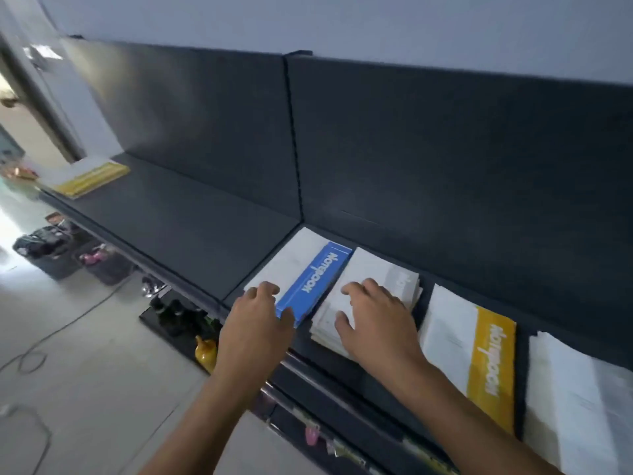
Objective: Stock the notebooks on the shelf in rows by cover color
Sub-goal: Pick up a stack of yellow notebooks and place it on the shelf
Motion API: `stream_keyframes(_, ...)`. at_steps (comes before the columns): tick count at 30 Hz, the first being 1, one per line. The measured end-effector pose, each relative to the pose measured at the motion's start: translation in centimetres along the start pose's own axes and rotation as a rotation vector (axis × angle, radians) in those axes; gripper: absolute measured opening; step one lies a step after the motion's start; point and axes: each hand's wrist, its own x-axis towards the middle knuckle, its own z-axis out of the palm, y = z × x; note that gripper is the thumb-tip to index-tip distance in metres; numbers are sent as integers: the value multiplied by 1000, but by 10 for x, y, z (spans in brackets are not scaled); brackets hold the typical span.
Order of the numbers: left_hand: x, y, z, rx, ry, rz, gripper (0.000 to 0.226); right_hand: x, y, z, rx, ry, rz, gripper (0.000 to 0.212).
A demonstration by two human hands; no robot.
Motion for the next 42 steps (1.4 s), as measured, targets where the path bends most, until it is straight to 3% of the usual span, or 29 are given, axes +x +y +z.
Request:
stream_keyframes(12, 60, -230, -115, -1, 90, -104, 22, 104, -229, 80, 61, -95, -197, 39)
stream_keyframes(25, 149, -374, -169, 29, 85, -183, 25, 218, -381, 145, 93, -171, -374, 31)
stream_keyframes(42, 358, -551, -243, 89, 80, -162, 32, 412, -550, 236, 71, -214, -373, 23)
